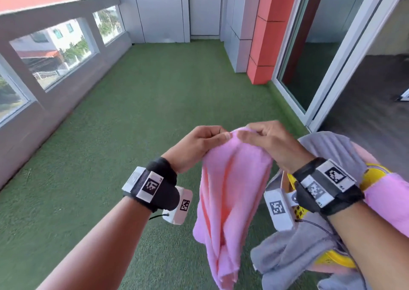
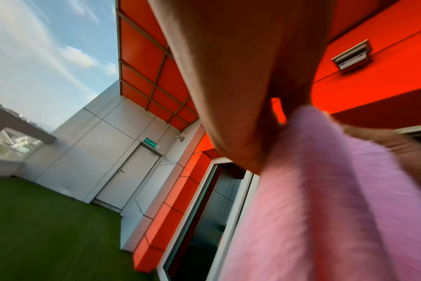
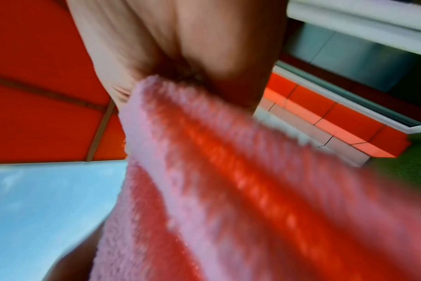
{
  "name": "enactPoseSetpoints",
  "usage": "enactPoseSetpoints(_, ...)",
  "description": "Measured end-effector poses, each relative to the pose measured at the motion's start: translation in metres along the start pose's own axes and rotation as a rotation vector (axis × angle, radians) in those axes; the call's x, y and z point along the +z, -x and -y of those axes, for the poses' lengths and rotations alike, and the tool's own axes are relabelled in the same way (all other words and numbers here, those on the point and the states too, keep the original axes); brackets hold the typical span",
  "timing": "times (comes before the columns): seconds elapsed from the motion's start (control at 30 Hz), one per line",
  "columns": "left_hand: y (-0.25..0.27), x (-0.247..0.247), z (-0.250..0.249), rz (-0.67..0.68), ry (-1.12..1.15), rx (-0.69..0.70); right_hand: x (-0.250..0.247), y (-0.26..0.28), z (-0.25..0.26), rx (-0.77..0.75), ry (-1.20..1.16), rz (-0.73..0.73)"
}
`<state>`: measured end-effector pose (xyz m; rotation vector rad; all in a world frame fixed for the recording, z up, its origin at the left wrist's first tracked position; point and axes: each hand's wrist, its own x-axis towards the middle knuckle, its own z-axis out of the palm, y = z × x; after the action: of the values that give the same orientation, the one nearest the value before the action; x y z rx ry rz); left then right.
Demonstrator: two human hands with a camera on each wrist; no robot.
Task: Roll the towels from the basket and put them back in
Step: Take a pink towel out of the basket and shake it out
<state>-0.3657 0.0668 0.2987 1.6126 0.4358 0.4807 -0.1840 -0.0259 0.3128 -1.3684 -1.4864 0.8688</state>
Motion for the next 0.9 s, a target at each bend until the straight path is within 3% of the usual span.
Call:
enactPoseSetpoints(0.07,0.008,0.007,0.005,0.123,0.033,-0.042,-0.021,-0.001,0.006,-0.058,-0.155,-0.211)
enactPoseSetpoints(0.13,0.014,0.006,0.004,0.12,0.036,-0.03,-0.035,0.0,0.004,0.012,-0.364,-0.378)
enactPoseSetpoints(0.17,0.012,0.004,0.001,0.056,0.027,-0.001,-0.032,0.002,0.002,0.043,-0.418,-0.348)
enactPoseSetpoints(0.23,0.004,-0.002,-0.004,-0.07,-0.002,0.061,-0.009,0.008,-0.003,0.114,-0.312,-0.121)
enactPoseSetpoints(0.3,-0.007,-0.003,-0.006,-0.087,-0.067,0.08,0.009,0.013,-0.008,0.178,-0.113,0.084)
enactPoseSetpoints(0.33,-0.01,0.0,-0.005,-0.055,-0.096,0.069,0.009,0.012,-0.007,0.174,-0.058,0.1)
enactPoseSetpoints(0.4,-0.008,0.007,0.003,0.021,-0.111,0.021,-0.001,0.006,-0.004,0.107,-0.064,-0.024)
enactPoseSetpoints(0.5,-0.001,0.009,0.01,0.0,-0.077,0.008,-0.02,-0.001,-0.008,0.113,-0.327,-0.281)
enactPoseSetpoints(0.57,-0.004,0.007,0.011,-0.106,-0.106,0.037,-0.008,0.002,-0.015,0.138,-0.401,-0.217)
enactPoseSetpoints(0.67,-0.013,0.006,0.005,-0.13,-0.109,0.059,0.024,0.011,-0.018,0.189,-0.202,0.073)
enactPoseSetpoints(0.7,-0.013,0.008,0.003,-0.093,-0.113,0.063,0.022,0.01,-0.016,0.161,-0.178,0.059)
enactPoseSetpoints(0.77,-0.009,0.009,0.003,-0.051,-0.124,0.054,0.008,0.003,-0.009,0.097,-0.242,-0.1)
enactPoseSetpoints(0.83,-0.005,0.006,0.006,-0.071,-0.15,0.048,-0.006,-0.003,-0.009,0.075,-0.383,-0.249)
enactPoseSetpoints(0.9,-0.006,0.001,0.005,-0.133,-0.166,0.07,0.001,-0.005,-0.014,0.112,-0.388,-0.257)
